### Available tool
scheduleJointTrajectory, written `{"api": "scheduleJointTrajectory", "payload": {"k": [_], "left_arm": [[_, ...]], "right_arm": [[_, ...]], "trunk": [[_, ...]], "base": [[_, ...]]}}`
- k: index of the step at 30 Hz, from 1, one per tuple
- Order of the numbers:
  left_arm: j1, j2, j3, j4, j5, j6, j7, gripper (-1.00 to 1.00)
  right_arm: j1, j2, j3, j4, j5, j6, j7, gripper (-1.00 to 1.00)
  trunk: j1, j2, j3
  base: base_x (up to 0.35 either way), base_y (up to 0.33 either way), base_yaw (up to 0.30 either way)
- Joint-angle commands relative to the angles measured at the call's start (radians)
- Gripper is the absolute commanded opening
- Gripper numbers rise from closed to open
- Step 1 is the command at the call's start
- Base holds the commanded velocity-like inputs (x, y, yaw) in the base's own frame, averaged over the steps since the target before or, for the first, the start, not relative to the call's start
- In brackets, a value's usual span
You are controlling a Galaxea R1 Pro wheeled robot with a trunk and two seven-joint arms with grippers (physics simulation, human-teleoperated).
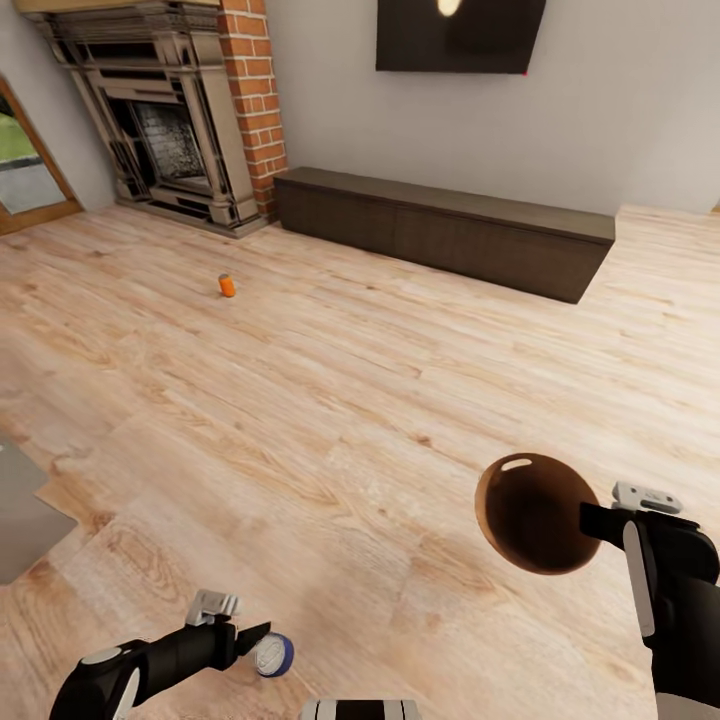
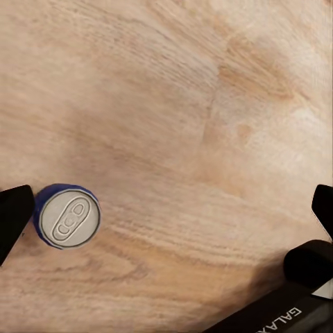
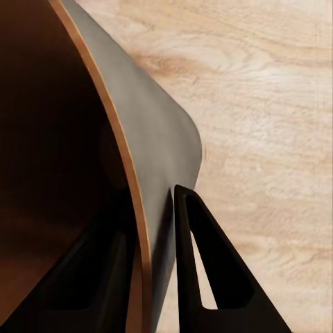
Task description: Put the three can of soda from the living room inside the tash can in the kitchen.
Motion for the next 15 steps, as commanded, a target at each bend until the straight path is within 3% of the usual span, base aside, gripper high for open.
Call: {"api": "scheduleJointTrajectory", "payload": {"k": [1,4,5,15], "left_arm": [[0.000,0.000,0.006,-0.006,0.000,0.000,-0.006,1.00],[-0.001,0.000,0.022,-0.023,0.000,0.000,-0.023,1.00],[0.000,0.000,0.055,-0.043,0.000,0.000,-0.128,1.00],[0.000,0.000,0.056,-0.043,0.001,-0.002,-0.130,1.00]], "right_arm": [[0.000,0.000,0.000,0.000,0.004,0.000,0.002,-1.00],[0.000,0.000,0.000,0.000,0.004,0.000,0.002,-1.00],[0.000,0.000,0.000,0.000,0.008,0.001,0.002,-1.00],[0.000,0.000,0.000,0.000,0.009,0.001,0.002,-1.00]], "trunk": [[0.000,0.000,0.000],[0.000,0.000,-0.002],[0.000,0.000,-0.003],[0.000,0.000,-0.003]], "base": [[0.000,0.000,0.208],[0.000,0.000,0.185],[0.000,0.000,0.087],[0.000,0.000,0.016]]}}
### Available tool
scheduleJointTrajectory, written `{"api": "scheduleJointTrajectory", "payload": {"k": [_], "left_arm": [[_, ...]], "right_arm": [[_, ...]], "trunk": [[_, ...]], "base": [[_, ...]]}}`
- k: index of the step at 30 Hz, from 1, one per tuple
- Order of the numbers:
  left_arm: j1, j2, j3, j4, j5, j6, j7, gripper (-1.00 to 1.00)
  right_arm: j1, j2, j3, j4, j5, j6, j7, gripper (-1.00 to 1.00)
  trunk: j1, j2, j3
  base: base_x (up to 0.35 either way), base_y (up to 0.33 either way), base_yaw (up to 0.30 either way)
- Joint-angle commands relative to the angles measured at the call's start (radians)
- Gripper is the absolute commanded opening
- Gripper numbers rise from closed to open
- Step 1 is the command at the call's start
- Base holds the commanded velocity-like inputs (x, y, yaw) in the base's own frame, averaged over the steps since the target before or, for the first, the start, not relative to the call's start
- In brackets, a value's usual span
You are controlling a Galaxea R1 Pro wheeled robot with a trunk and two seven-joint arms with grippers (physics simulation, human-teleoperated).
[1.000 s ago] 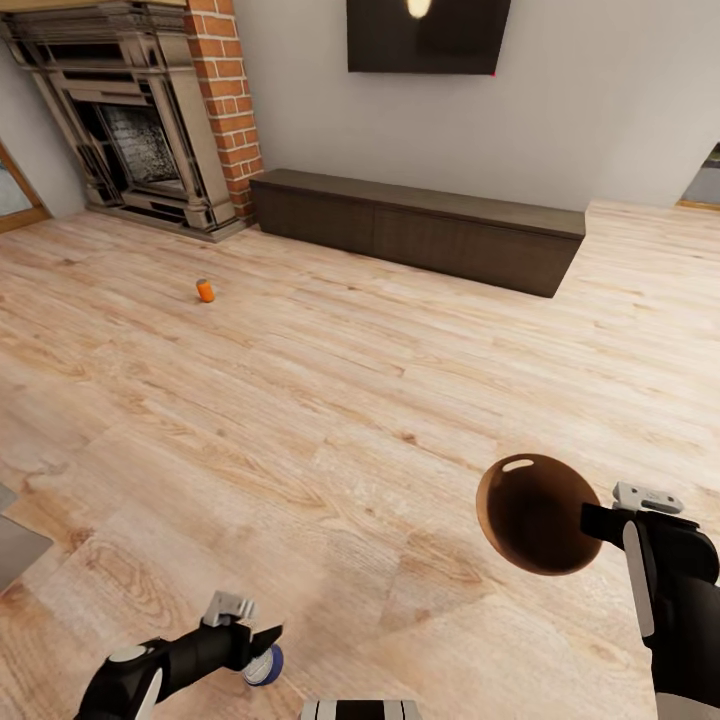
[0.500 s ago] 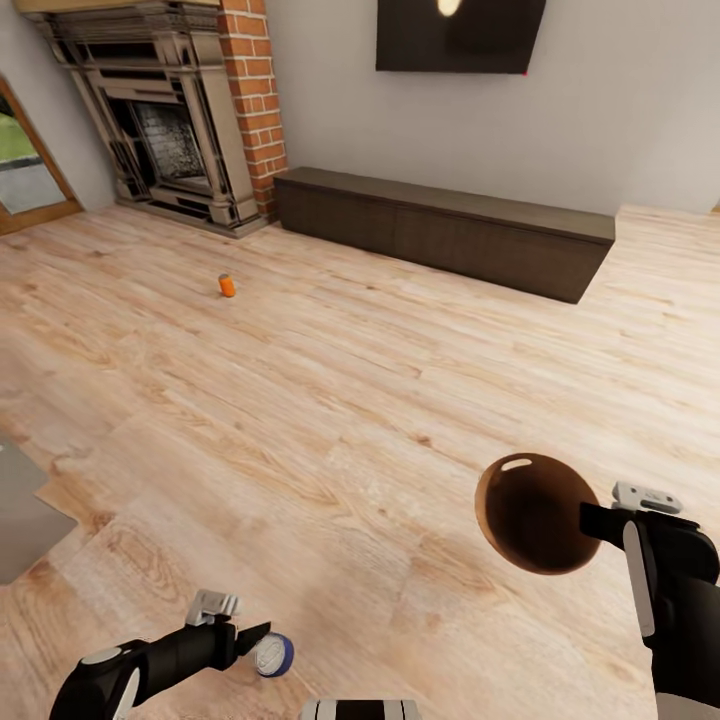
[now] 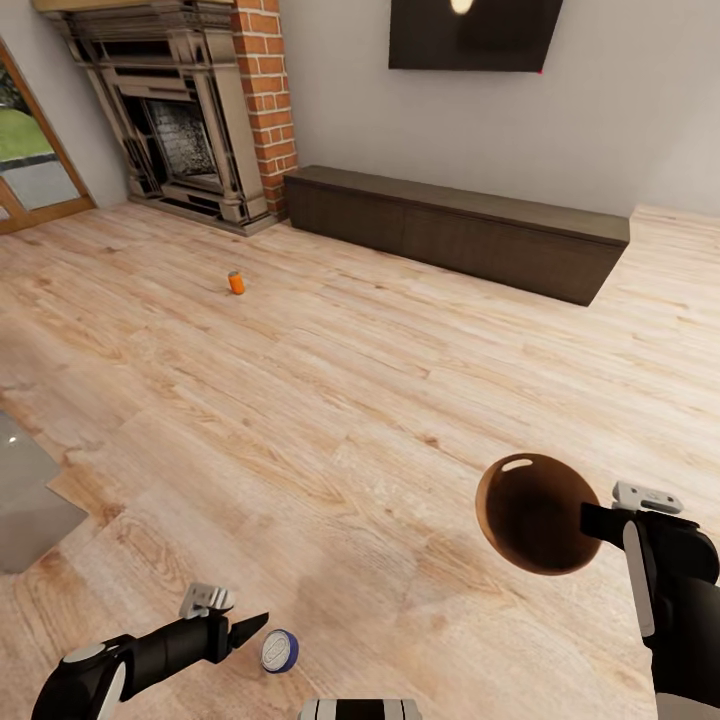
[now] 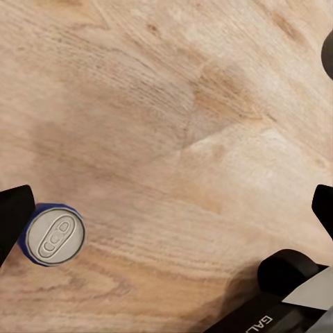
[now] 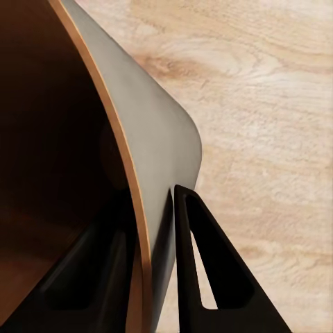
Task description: Put the three can of soda from the living room inside the tash can in the kitchen.
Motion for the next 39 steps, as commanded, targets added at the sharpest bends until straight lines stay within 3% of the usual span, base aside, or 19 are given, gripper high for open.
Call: {"api": "scheduleJointTrajectory", "payload": {"k": [1,9,12,14,33,39], "left_arm": [[0.000,0.000,0.001,0.000,0.000,0.000,0.000,1.00],[0.000,0.001,-0.002,-0.002,-0.002,-0.001,0.002,1.00],[0.000,0.005,-0.002,-0.005,-0.003,0.000,0.004,1.00],[0.000,0.012,-0.002,-0.006,-0.003,0.000,0.003,1.00],[0.000,0.008,-0.005,-0.050,-0.010,0.014,0.021,1.00],[0.000,0.003,-0.004,-0.065,-0.011,0.070,0.024,1.00]], "right_arm": [[0.000,0.000,0.000,0.000,0.004,0.000,0.003,-1.00],[0.000,0.003,0.011,0.000,-0.007,0.000,0.010,-1.00],[0.000,0.003,0.077,0.001,-0.008,0.000,0.056,-1.00],[0.000,0.003,0.098,0.001,-0.009,0.000,0.090,-1.00],[0.000,0.002,0.109,0.002,-0.007,-0.008,0.132,-1.00],[0.000,0.003,0.111,0.000,-0.009,-0.001,0.133,-1.00]], "trunk": [[0.000,0.000,0.000],[0.000,0.000,0.000],[0.000,0.000,0.000],[0.000,0.000,0.000],[0.000,0.000,0.000],[0.000,0.000,0.000]], "base": [[0.000,0.000,0.000],[0.000,0.000,0.000],[0.000,0.000,0.000],[0.000,0.000,0.000],[0.000,0.000,0.000],[0.000,0.000,0.000]]}}
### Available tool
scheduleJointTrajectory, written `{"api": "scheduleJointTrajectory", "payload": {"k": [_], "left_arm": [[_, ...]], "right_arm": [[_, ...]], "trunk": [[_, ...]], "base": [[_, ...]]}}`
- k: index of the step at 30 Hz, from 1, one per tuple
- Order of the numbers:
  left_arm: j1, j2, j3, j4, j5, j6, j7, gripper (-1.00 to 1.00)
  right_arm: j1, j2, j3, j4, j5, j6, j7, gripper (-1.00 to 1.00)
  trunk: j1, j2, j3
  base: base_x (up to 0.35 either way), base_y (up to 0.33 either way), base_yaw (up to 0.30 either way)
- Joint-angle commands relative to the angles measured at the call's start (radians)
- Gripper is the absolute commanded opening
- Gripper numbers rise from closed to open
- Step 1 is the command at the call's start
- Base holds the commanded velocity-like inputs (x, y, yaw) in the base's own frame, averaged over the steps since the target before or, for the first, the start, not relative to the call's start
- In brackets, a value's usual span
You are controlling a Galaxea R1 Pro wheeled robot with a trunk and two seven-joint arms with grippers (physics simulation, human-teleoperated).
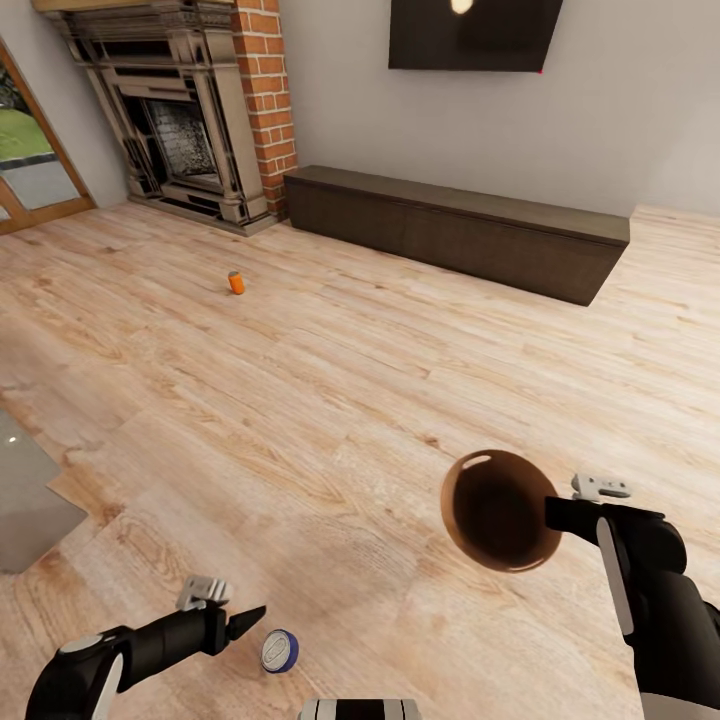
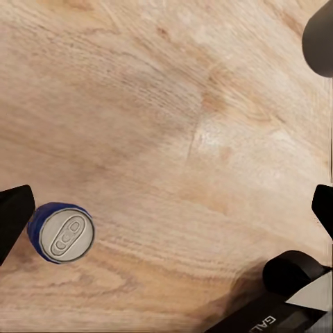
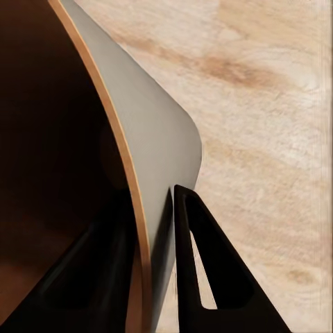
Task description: Put the three can of soda from the living room inside the tash can in the kitchen.
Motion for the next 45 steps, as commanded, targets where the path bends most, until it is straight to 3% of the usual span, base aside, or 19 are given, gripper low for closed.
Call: {"api": "scheduleJointTrajectory", "payload": {"k": [1,3,6,22,30,45], "left_arm": [[0.000,-0.002,0.000,-0.004,0.000,0.009,0.000,1.00],[0.000,-0.010,0.000,-0.038,0.000,0.080,0.001,1.00],[0.000,-0.010,0.000,-0.041,0.000,0.090,0.001,1.00],[0.000,-0.010,0.000,-0.042,0.000,0.098,0.001,1.00],[0.000,-0.008,0.001,-0.042,0.000,0.096,0.001,1.00],[0.000,0.000,0.006,-0.044,0.000,0.089,-0.002,1.00]], "right_arm": [[0.000,0.000,0.000,0.000,-0.019,0.001,0.005,-1.00],[0.000,0.001,0.002,-0.001,-0.021,0.002,0.005,-1.00],[0.000,0.001,0.003,-0.001,-0.021,0.002,0.005,-1.00],[0.000,0.003,0.005,-0.001,-0.017,0.002,0.005,-1.00],[0.000,0.003,0.079,-0.002,-0.009,0.002,0.002,-1.00],[0.000,0.003,0.082,-0.006,-0.021,-0.012,0.004,-1.00]], "trunk": [[0.000,0.000,0.000],[0.000,0.000,0.000],[0.000,0.000,0.000],[0.061,-0.112,-0.050],[0.092,-0.168,-0.075],[0.143,-0.259,-0.136]], "base": [[0.000,0.000,0.000],[0.000,0.000,0.000],[0.000,0.000,0.000],[0.000,0.000,0.000],[0.000,0.000,0.000],[0.000,0.000,0.000]]}}
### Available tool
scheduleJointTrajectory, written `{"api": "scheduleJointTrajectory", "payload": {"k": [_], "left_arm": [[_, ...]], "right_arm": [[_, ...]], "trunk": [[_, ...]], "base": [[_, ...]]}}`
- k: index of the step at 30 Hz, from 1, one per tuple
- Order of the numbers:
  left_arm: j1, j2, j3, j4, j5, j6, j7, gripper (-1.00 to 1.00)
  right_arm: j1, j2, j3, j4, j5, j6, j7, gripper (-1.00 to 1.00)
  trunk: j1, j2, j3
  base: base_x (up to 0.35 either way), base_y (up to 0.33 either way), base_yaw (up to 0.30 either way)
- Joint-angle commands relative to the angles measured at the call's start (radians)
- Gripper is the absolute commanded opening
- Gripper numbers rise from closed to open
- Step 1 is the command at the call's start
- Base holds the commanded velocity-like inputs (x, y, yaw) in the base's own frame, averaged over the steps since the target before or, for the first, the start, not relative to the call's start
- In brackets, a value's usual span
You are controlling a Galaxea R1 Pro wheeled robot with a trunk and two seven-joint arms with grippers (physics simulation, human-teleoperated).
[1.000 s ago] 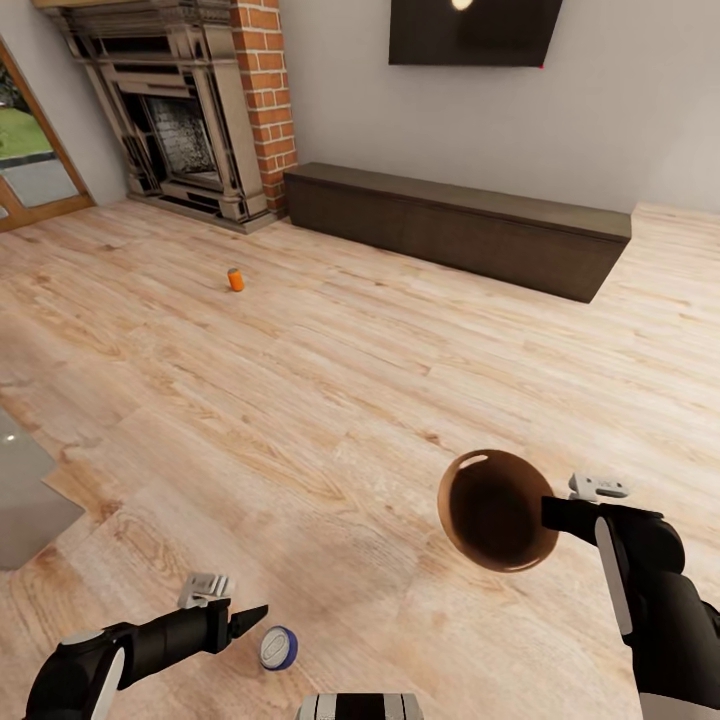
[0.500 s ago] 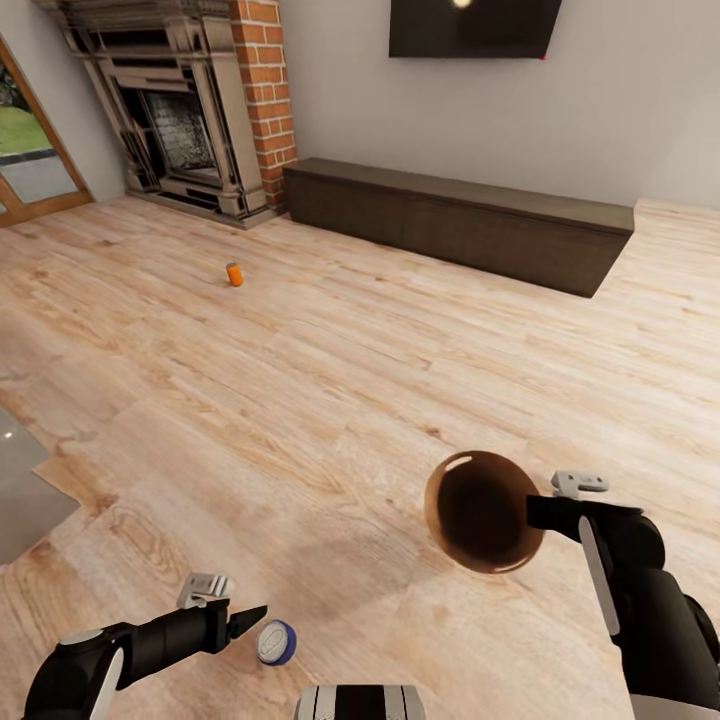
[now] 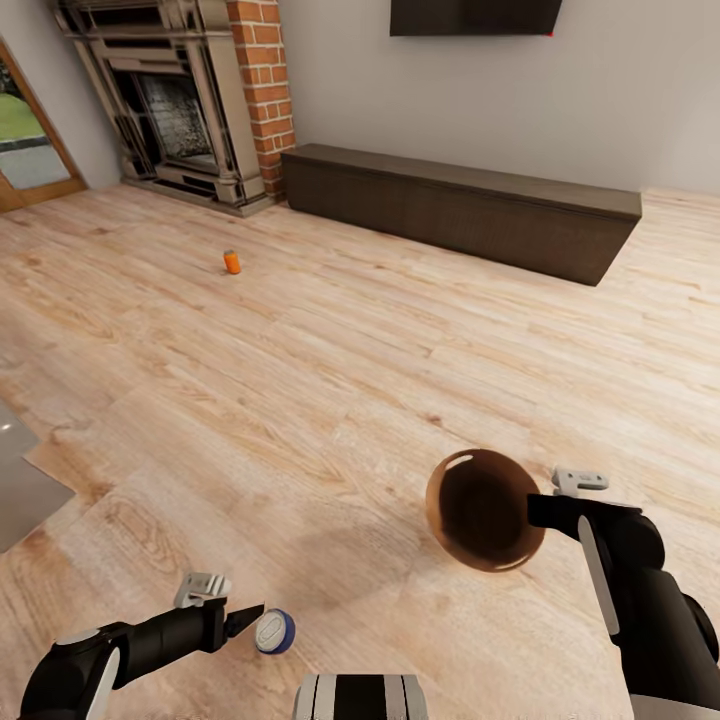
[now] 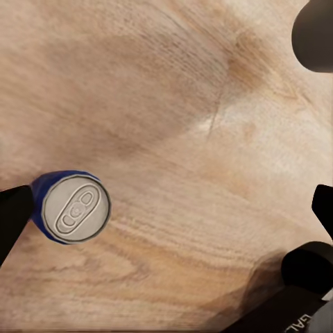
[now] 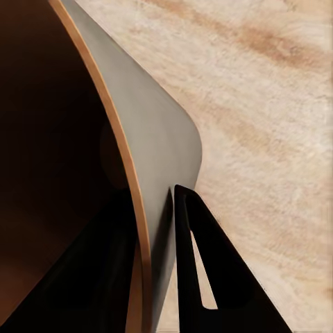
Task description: Put the three can of soda from the living room inside the tash can in the kitchen.
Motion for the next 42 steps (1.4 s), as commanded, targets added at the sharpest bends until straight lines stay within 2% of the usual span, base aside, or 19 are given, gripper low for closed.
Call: {"api": "scheduleJointTrajectory", "payload": {"k": [1,7,13,17,26,27,30,31,34,38,42], "left_arm": [[0.000,0.000,0.000,0.000,0.000,0.000,0.000,1.00],[0.000,0.000,0.000,0.000,0.000,0.001,0.000,1.00],[0.001,0.006,0.003,0.000,0.002,0.000,-0.003,1.00],[0.001,0.010,0.004,-0.002,0.003,-0.003,-0.006,1.00],[0.001,0.045,0.008,-0.010,0.012,-0.008,-0.013,1.00],[0.001,0.047,0.013,-0.010,0.012,-0.008,-0.013,1.00],[0.001,0.049,0.066,-0.012,0.014,-0.009,-0.029,1.00],[0.001,0.049,0.072,-0.011,0.014,-0.008,-0.031,1.00],[0.000,0.048,0.081,-0.011,0.014,-0.012,-0.035,1.00],[0.019,0.069,0.084,-0.030,0.024,0.005,-0.056,1.00],[0.016,0.067,0.083,-0.018,0.020,0.005,-0.051,1.00]], "right_arm": [[-0.001,0.000,0.000,-0.001,-0.015,0.000,0.004,-1.00],[-0.001,0.000,0.000,-0.006,-0.015,0.000,0.004,-1.00],[-0.001,-0.001,0.000,-0.007,-0.014,0.001,0.004,-1.00],[-0.001,-0.001,-0.001,-0.007,-0.014,0.001,0.004,-1.00],[-0.001,-0.002,-0.003,-0.011,-0.014,0.004,0.004,-1.00],[-0.001,-0.003,-0.003,-0.012,-0.014,0.004,0.004,-1.00],[-0.001,-0.005,-0.004,-0.017,-0.014,0.004,0.004,-1.00],[-0.001,-0.006,-0.005,-0.019,-0.014,0.004,0.004,-1.00],[-0.001,-0.006,-0.005,-0.021,-0.014,0.003,0.004,-1.00],[0.000,-0.003,0.006,-0.022,-0.007,0.003,0.008,-1.00],[0.000,-0.003,0.006,-0.022,-0.011,0.002,0.014,-1.00]], "trunk": [[0.000,0.000,-0.006],[0.003,-0.002,-0.039],[0.003,-0.002,-0.048],[0.003,-0.002,-0.051],[0.003,-0.002,-0.051],[0.003,-0.002,-0.051],[0.003,-0.002,-0.051],[0.003,-0.002,-0.051],[0.003,-0.002,-0.051],[0.003,-0.002,-0.051],[0.003,-0.002,-0.051]], "base": [[0.000,0.000,0.000],[0.000,0.000,0.000],[0.000,0.000,0.000],[0.000,0.000,0.000],[0.000,0.000,0.000],[0.000,0.000,0.000],[0.000,0.000,0.000],[0.000,0.000,0.000],[0.000,0.000,0.000],[0.000,0.000,0.000],[0.000,0.000,0.000]]}}
